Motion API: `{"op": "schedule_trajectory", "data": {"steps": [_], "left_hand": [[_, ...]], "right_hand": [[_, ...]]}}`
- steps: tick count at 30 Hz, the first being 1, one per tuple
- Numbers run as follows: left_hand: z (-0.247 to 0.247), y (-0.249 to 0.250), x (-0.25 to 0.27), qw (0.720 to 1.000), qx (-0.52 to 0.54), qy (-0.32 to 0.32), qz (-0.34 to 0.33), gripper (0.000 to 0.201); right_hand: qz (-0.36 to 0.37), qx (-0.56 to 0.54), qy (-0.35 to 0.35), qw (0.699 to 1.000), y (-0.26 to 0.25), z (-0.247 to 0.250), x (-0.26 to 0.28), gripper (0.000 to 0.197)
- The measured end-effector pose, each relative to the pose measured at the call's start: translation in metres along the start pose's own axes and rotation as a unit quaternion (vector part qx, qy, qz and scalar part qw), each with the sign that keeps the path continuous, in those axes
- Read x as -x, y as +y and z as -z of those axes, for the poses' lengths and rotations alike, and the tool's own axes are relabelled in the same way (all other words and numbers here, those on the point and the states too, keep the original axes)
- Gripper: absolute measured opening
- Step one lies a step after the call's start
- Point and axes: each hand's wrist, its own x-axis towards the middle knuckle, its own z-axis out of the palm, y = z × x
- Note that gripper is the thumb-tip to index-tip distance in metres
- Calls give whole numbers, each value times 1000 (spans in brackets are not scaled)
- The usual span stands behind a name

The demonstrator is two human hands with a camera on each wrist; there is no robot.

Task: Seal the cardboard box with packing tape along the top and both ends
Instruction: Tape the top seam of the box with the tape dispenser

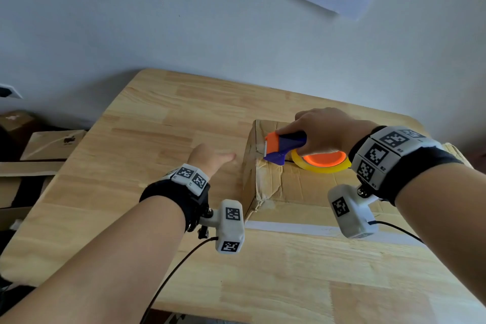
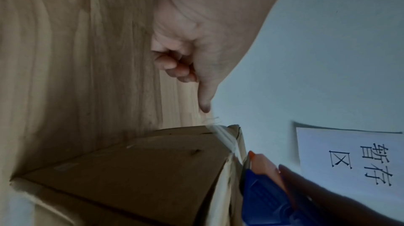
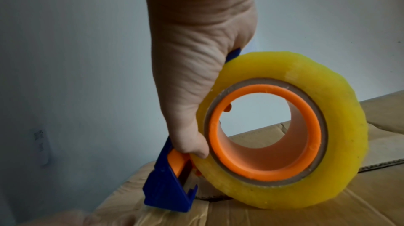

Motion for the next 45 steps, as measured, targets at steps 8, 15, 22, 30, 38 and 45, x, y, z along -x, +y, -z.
{"op": "schedule_trajectory", "data": {"steps": [8,15,22,30,38,45], "left_hand": [[-27,2,-2,998,-30,-46,42,74],[-36,8,-11,988,-55,-123,69,61],[-14,32,-3,967,-223,-103,-73,34],[-25,46,13,951,-33,-306,-39,65],[-50,73,-31,972,-32,-188,-137,32],[-58,79,-66,963,-45,-265,-14,54]], "right_hand": [[1,7,0,1000,-1,-3,0,54],[20,34,-7,999,-8,-1,-5,51],[17,30,-1,999,-9,-1,-3,51],[23,30,14,999,-6,-2,-4,44],[4,40,35,999,38,0,-45,35],[-2,-13,14,1000,74,3,-78,44]]}}
